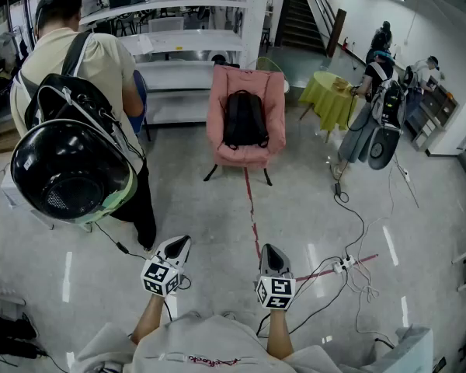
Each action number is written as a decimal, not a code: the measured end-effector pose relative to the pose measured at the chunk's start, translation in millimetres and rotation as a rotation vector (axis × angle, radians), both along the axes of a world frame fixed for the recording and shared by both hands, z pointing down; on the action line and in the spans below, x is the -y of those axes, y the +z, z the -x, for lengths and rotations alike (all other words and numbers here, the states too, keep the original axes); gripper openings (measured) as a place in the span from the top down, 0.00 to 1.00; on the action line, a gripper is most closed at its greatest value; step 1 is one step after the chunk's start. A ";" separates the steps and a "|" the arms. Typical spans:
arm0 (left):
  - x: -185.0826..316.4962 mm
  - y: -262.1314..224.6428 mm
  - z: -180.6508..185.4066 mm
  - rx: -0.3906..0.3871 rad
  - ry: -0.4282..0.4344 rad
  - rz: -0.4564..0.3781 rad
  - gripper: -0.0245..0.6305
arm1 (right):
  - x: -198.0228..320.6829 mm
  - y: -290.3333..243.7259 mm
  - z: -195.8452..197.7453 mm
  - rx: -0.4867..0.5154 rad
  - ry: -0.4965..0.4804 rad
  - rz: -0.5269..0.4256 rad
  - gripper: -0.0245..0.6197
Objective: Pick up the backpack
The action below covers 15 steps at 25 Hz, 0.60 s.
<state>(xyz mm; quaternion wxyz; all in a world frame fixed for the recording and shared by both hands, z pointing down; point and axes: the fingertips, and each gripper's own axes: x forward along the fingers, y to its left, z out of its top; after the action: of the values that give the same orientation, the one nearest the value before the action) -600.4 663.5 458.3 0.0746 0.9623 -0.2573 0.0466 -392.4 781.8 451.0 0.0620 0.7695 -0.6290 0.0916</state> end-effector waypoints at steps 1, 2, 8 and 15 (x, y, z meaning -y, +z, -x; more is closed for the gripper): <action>-3.8 3.9 -2.8 -0.002 -0.002 -0.001 0.94 | -3.5 3.7 -3.0 0.000 -0.001 -0.003 0.93; -7.5 7.7 -5.5 -0.005 -0.005 -0.002 0.94 | -7.0 7.4 -5.9 0.000 -0.002 -0.006 0.93; -14.1 23.2 -19.9 -0.006 -0.018 -0.002 0.94 | -12.5 22.3 -19.7 0.001 -0.011 -0.009 0.93; -2.5 2.7 -46.8 -0.012 -0.034 0.010 0.94 | -1.0 3.6 -47.3 0.028 -0.028 -0.020 0.93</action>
<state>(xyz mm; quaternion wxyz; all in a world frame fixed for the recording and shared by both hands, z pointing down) -553.6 666.0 461.0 0.0816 0.9576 -0.2731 0.0408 -345.1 782.8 454.6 0.0469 0.7599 -0.6413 0.0954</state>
